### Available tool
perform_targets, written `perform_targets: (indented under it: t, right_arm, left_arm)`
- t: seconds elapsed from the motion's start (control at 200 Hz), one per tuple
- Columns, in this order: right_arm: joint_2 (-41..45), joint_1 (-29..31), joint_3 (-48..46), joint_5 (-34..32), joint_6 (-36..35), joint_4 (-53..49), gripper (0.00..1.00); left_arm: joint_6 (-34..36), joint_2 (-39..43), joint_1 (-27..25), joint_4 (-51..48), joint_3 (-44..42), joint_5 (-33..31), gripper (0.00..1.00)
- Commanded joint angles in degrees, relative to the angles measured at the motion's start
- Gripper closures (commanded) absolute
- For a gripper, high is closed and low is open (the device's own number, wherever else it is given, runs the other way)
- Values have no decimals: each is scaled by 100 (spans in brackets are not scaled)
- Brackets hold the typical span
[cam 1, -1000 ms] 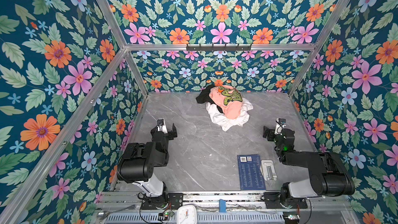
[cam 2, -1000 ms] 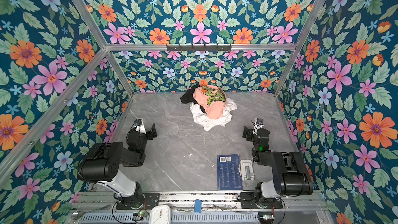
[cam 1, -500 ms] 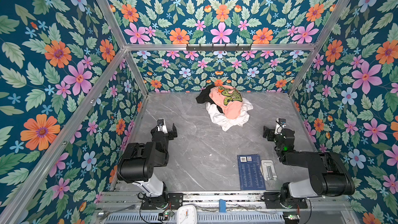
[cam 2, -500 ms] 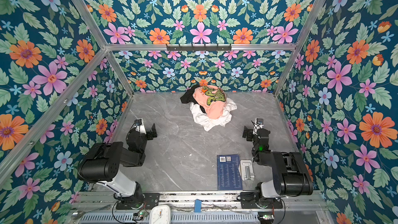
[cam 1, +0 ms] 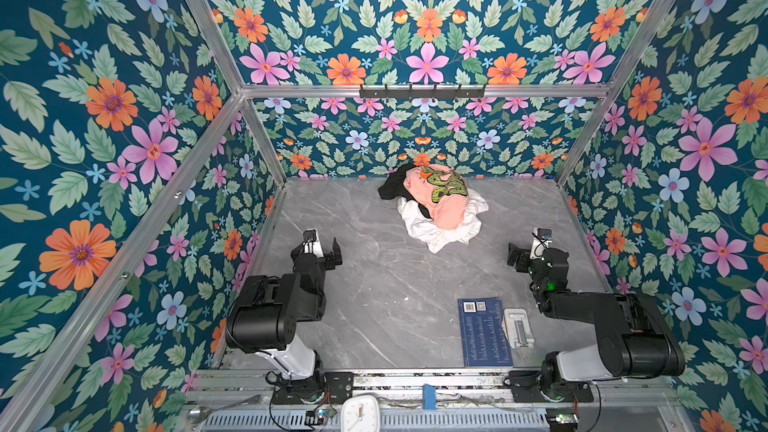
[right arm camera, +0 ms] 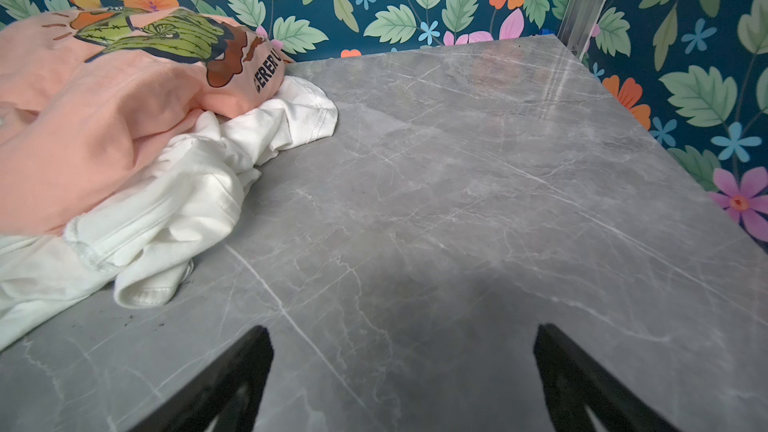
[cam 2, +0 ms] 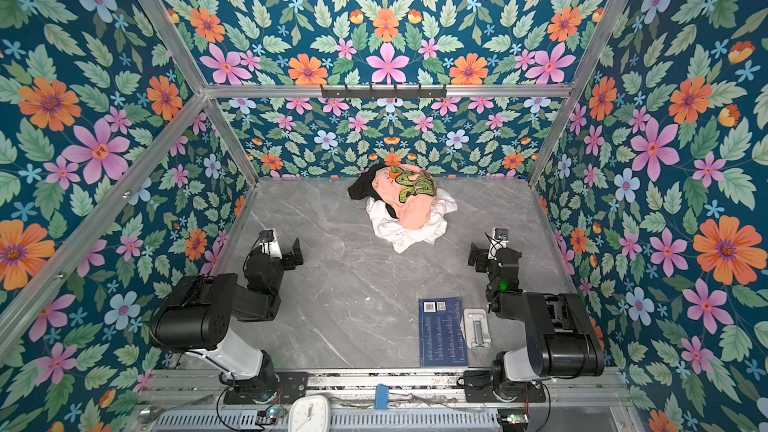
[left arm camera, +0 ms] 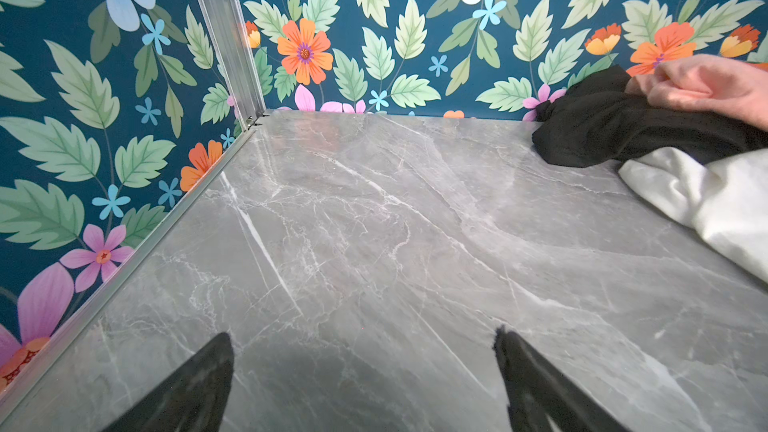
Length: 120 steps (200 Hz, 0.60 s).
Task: Pick out a specific cloth from the pile
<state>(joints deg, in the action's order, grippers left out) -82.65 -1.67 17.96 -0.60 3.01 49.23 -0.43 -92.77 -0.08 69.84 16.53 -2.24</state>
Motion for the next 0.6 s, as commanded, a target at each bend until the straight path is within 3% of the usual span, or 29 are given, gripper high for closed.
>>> perform_targets:
  t: [0.0, 0.275, 0.595]
  right_arm:
    - [21, 1, 30, 7, 34, 34, 1]
    - [27, 0, 18, 7, 33, 44, 1]
    - [255, 6, 33, 245, -72, -148, 1]
  left_arm:
    - [25, 2, 7, 166, 5, 13, 0]
    - [39, 34, 1, 204, -27, 41, 0]
    - [-106, 700, -40, -1193, 413, -443, 0]
